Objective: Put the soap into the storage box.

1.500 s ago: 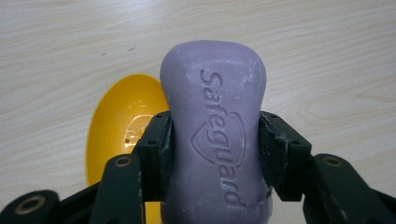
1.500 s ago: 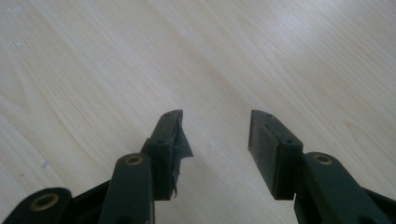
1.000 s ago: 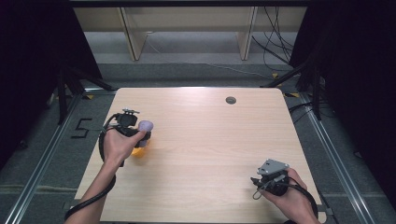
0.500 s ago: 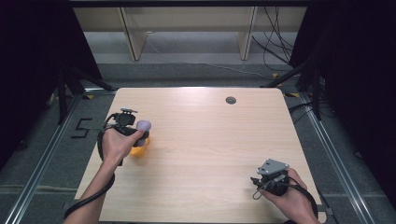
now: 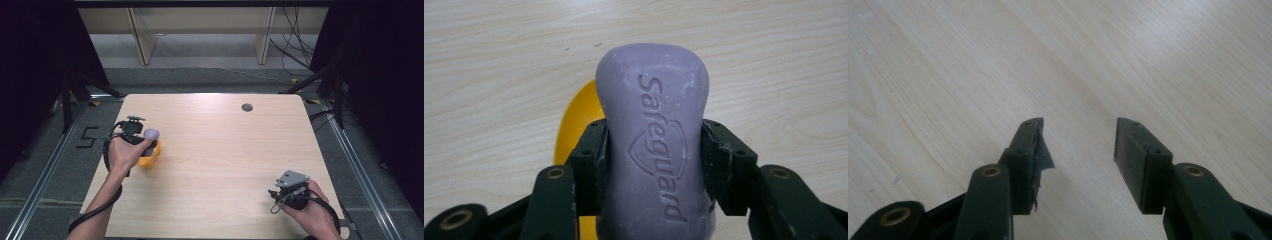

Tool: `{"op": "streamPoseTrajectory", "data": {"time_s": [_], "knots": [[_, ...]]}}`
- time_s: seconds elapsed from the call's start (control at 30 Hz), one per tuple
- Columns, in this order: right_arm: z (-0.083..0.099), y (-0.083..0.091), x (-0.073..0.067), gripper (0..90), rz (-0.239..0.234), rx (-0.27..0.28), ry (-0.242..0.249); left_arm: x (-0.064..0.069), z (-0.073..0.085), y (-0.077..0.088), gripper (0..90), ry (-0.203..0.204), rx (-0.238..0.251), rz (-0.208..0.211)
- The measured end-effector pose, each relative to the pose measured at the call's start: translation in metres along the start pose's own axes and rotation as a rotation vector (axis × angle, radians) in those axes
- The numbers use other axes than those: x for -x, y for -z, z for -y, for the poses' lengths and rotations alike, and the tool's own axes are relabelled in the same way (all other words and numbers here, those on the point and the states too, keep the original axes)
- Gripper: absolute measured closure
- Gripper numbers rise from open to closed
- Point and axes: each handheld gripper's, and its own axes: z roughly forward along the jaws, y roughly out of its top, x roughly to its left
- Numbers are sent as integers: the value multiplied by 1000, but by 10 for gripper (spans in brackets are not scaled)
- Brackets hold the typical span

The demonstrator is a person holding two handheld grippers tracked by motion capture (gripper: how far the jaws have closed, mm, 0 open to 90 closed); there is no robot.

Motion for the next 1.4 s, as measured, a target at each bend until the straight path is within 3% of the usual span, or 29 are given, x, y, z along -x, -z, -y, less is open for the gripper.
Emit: {"op": "streamPoseTrajectory", "data": {"time_s": [0.4,0.97,1.4], "knots": [[0,0,0,549,-1,1,0,-5,-2,-7,486,11,16,-24],[0,0,0,548,-2,1,0,-11,1,-21,485,-7,-31,-60],[0,0,0,549,-1,15,-1,-11,3,-30,485,-30,-62,-54]]}}
